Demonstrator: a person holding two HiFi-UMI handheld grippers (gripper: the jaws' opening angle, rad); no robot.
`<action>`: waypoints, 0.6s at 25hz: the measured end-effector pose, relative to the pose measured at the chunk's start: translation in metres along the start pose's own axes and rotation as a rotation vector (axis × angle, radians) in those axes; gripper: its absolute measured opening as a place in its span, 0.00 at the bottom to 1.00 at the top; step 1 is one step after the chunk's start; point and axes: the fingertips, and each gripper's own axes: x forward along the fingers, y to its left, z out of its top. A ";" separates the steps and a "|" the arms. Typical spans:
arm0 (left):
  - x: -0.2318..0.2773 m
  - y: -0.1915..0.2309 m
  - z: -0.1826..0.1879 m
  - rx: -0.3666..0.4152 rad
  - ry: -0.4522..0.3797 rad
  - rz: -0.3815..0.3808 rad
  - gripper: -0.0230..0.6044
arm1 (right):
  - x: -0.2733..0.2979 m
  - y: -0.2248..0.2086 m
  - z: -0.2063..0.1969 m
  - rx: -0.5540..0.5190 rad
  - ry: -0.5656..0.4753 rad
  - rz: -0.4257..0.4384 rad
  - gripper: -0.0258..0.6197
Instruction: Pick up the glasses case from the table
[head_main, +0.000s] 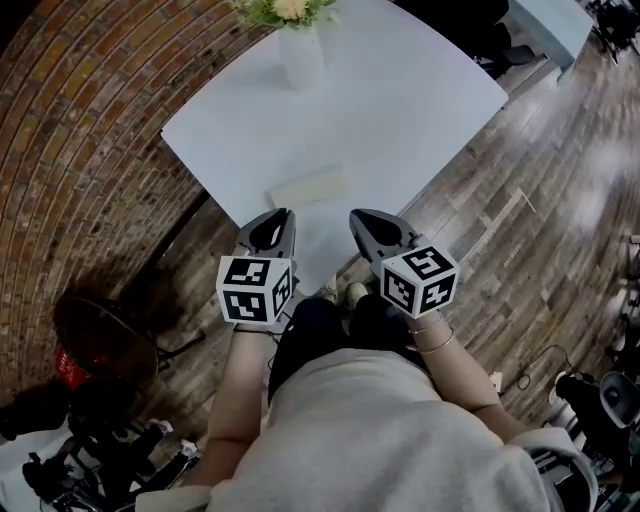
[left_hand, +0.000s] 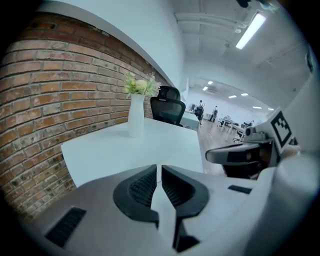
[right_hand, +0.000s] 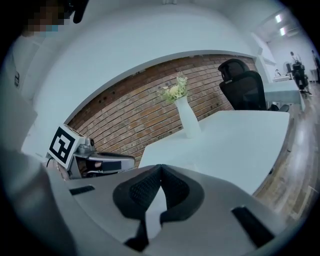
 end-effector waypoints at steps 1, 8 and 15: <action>0.004 0.005 0.001 0.021 0.014 -0.005 0.07 | 0.007 -0.002 0.000 0.006 0.006 -0.002 0.04; 0.037 0.020 -0.005 0.146 0.125 -0.084 0.07 | 0.032 -0.028 -0.007 0.064 0.035 -0.068 0.04; 0.068 0.031 -0.022 0.364 0.238 -0.123 0.21 | 0.036 -0.050 -0.020 0.142 0.050 -0.143 0.04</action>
